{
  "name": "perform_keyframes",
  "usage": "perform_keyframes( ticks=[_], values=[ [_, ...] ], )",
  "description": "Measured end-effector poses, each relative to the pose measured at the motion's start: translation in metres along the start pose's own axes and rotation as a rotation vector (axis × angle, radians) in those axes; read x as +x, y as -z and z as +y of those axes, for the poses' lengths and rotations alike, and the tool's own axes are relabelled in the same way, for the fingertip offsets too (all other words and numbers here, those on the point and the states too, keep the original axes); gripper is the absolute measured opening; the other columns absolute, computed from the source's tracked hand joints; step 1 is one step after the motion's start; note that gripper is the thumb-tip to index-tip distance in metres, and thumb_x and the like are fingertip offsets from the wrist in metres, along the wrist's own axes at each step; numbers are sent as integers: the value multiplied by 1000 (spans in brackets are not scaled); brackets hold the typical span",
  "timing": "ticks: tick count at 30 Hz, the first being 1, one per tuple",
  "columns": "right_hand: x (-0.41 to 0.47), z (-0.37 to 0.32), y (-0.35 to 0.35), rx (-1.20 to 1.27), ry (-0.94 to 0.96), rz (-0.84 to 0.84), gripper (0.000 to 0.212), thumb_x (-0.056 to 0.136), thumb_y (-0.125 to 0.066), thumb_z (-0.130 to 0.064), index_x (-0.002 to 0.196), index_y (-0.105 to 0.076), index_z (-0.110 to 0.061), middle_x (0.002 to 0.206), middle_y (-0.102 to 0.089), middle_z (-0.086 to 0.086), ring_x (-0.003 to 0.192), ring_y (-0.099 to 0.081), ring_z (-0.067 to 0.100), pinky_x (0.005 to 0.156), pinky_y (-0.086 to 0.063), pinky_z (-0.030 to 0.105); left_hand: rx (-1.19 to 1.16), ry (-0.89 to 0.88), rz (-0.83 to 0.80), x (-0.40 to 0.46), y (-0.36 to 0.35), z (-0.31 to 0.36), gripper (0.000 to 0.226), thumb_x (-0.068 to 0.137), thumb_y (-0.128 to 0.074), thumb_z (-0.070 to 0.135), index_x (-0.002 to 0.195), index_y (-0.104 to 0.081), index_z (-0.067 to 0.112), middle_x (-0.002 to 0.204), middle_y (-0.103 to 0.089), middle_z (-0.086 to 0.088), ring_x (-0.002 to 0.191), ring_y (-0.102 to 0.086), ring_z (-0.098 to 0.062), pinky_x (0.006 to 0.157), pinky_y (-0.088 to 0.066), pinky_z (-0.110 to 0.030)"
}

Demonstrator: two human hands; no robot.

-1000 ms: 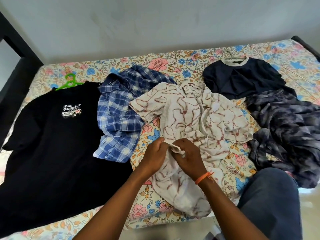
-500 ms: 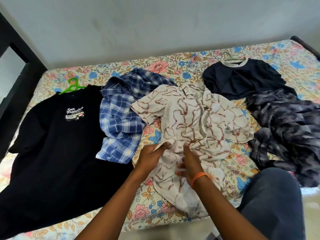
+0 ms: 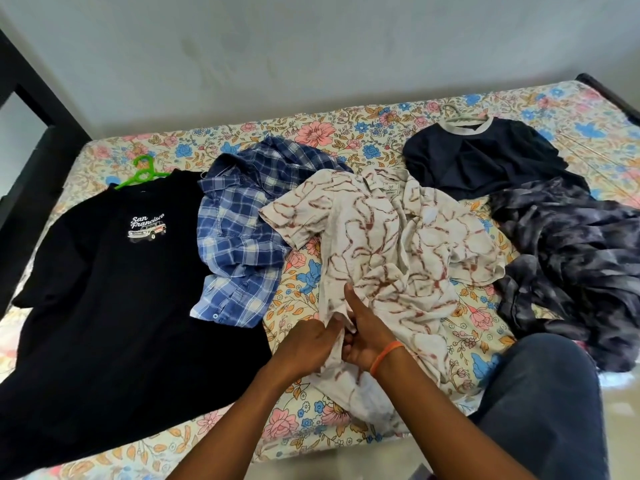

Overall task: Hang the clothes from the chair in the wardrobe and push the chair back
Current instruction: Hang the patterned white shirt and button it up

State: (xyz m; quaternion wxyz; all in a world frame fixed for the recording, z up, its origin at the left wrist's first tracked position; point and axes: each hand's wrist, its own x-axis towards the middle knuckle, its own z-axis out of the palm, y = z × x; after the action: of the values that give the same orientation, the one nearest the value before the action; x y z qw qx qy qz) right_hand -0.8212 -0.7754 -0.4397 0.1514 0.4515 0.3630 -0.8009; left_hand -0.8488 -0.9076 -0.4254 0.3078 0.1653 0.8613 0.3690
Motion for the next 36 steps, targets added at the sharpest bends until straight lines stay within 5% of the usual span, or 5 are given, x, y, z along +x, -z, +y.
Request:
perform_keyframes(
  ticks=[6,11,22,29,36],
  values=[
    [-5,2,7,21,-252,-148,59,82,-54,-73,53,-50,-22,49,-46,-6,45,-41,7,45,-30,16,282,-126,103,3,-9,-10,80,76,-17,92,51,-31,17,45,-31,3,41,-26,-11,49,-23,-32],
    [-13,2,12,84,-339,-200,29,90,-60,-30,68,-62,-12,43,-50,-5,31,-41,4,39,-31,12,303,-275,9,7,-6,-11,66,84,-45,74,63,-55,12,55,-48,6,49,-44,-6,49,-31,-28],
    [-16,-9,26,186,232,-111,14,78,-72,-10,91,-65,-6,76,-69,9,60,-63,16,53,-54,26,857,-393,111,4,18,-31,33,98,-53,41,100,-68,12,93,-64,-3,81,-61,-21,68,-47,-30],
    [-22,32,60,-39,115,37,14,84,-64,12,86,-63,-1,66,-59,11,53,-54,17,48,-51,26,784,-84,-213,-18,10,-49,48,71,-62,72,97,-57,32,105,-47,9,101,-44,-14,82,-38,-37],
    [-44,78,64,-519,13,-22,12,87,-69,-2,78,-62,-4,74,-68,24,55,-65,25,45,-48,27,539,-193,263,-26,-20,-18,32,87,-61,55,83,-60,24,98,-51,3,90,-46,-20,71,-46,-36]
  ],
)
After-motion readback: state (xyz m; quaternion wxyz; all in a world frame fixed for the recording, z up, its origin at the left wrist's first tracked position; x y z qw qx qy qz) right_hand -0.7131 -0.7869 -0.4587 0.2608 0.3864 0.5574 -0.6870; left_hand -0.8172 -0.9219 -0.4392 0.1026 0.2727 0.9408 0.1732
